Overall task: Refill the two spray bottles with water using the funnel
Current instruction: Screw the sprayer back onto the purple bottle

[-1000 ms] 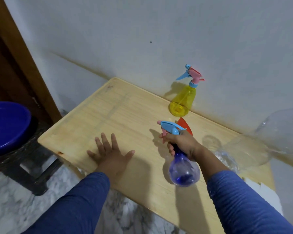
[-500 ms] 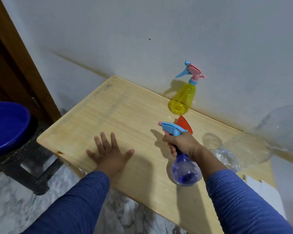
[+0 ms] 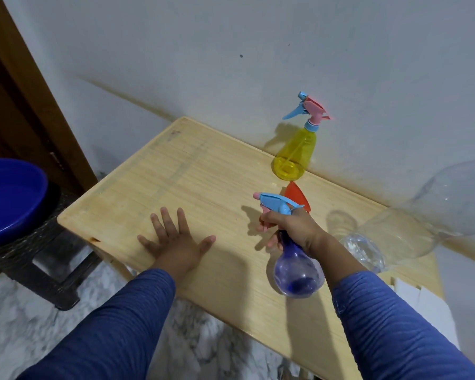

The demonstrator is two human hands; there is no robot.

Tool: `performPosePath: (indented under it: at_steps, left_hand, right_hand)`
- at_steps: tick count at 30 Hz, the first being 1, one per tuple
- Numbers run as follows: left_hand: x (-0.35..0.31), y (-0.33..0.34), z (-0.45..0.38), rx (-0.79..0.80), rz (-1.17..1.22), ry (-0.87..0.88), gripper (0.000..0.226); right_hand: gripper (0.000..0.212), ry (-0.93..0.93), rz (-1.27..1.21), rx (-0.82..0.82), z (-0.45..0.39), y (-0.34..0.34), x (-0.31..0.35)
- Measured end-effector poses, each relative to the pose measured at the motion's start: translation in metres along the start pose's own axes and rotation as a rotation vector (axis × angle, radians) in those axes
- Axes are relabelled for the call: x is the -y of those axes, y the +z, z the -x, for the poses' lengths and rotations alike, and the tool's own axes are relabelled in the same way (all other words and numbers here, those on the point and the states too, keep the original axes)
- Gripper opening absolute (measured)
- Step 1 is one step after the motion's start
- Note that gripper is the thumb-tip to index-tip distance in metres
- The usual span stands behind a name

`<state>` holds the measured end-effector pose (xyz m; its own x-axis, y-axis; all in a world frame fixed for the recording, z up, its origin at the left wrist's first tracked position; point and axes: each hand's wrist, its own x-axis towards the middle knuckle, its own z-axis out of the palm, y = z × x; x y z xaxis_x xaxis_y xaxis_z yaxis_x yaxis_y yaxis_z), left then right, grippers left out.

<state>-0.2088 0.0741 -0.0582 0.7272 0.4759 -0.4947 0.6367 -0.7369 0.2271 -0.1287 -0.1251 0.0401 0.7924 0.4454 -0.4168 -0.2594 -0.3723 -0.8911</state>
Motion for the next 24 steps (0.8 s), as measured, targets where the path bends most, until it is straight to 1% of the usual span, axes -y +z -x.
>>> performPosePath:
  at_steps: [1, 4, 5, 6, 9, 13, 15, 17, 18, 19, 20, 21, 22, 23, 24]
  left_hand:
    - [0.0, 0.0, 0.0, 0.001, 0.001, -0.001, 0.108]
    - [0.0, 0.0, -0.001, -0.001, -0.002, -0.009, 0.109]
    - [0.0, 0.0, -0.001, -0.005, -0.004, -0.01, 0.109]
    - [0.0, 0.0, -0.001, -0.008, -0.005, -0.01, 0.109]
    - [-0.001, 0.0, -0.001, -0.018, 0.002, -0.008, 0.108]
    - [-0.002, -0.001, -0.002, -0.025, 0.005, -0.01, 0.108]
    - [0.0, -0.002, 0.0, -0.005, 0.0, -0.005, 0.108]
    - [-0.001, -0.004, 0.001, 0.017, 0.002, 0.002, 0.106]
    - [-0.002, -0.005, 0.003, -0.001, 0.028, 0.009, 0.103]
    - [-0.004, -0.006, 0.004, -0.055, 0.077, 0.033, 0.098]
    - [-0.007, -0.008, 0.007, -0.136, 0.148, 0.091, 0.09]
    - [-0.011, -0.01, 0.009, -0.21, 0.239, 0.196, 0.08]
    - [-0.017, -0.014, 0.013, -0.232, 0.356, 0.335, 0.074]
    - [-0.022, -0.02, 0.019, -0.185, 0.49, 0.477, 0.076]
    - [-0.028, -0.026, 0.026, -0.103, 0.611, 0.583, 0.084]
  right_hand:
    - [0.018, -0.012, 0.031, -0.003, -0.001, 0.0, -0.001]
    - [0.04, -0.075, 0.131, 0.009, -0.004, 0.0, -0.005]
    - [0.043, -0.084, 0.129, 0.0, -0.004, 0.0, -0.006]
    - [0.043, -0.09, 0.12, -0.014, -0.005, -0.001, -0.007]
    - [0.034, -0.106, 0.086, -0.054, -0.003, -0.001, -0.004]
    - [0.033, -0.129, 0.042, -0.051, 0.001, 0.003, 0.004]
    - [0.034, -0.186, 0.009, -0.045, 0.003, 0.007, 0.007]
    - [0.034, -0.259, -0.043, -0.076, 0.004, 0.009, 0.01]
    - [0.035, -0.282, -0.076, -0.102, 0.004, 0.009, 0.012]
    - [0.036, -0.295, -0.106, -0.125, 0.006, 0.009, 0.015]
    - [0.039, -0.306, -0.13, -0.14, 0.008, 0.01, 0.019]
    - [0.039, -0.319, -0.149, -0.146, 0.009, 0.01, 0.024]
    - [0.038, -0.333, -0.163, -0.145, 0.01, 0.011, 0.029]
    - [0.034, -0.341, -0.175, -0.143, 0.013, 0.011, 0.034]
    - [0.032, -0.353, -0.187, -0.138, 0.014, 0.013, 0.041]
